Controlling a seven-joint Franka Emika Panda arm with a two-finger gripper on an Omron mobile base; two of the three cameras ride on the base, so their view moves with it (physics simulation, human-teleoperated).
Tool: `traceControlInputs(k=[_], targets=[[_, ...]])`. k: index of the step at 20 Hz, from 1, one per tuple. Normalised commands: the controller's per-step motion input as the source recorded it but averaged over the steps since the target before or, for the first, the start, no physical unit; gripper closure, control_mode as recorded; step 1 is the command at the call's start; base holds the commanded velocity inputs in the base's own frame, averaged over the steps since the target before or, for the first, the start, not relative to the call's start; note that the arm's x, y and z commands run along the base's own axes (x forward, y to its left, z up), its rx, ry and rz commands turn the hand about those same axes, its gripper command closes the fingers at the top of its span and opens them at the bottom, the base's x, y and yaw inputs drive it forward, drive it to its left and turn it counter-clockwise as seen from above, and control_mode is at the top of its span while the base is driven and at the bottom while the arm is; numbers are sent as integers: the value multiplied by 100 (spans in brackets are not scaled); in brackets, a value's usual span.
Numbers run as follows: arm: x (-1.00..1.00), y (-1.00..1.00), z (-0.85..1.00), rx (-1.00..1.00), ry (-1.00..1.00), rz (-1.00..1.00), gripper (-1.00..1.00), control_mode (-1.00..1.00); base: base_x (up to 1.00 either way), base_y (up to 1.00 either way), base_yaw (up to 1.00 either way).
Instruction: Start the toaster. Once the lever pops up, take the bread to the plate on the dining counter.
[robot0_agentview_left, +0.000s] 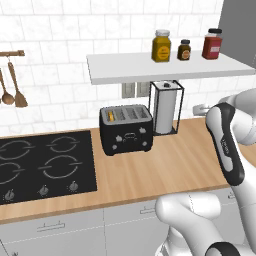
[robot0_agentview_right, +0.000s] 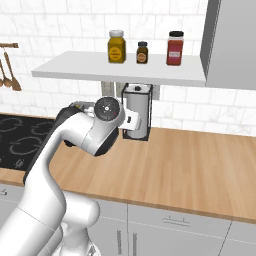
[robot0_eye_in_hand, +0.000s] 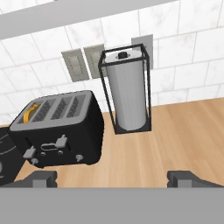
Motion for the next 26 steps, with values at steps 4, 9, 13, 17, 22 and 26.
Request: traceControlInputs(k=[4,9,13,17,22,26], targets=[[0,0,0,0,0,0,-100,-100,0,0,0],[0,0,0,0,0,0,-100,-100,0,0,0],[0,0,0,0,0,0,-100,-100,0,0,0],[0,0,0,0,0,0,-100,-100,0,0,0],[0,0,0,0,0,0,-100,-100,0,0,0],[0,0,0,0,0,0,-100,-100,0,0,0]])
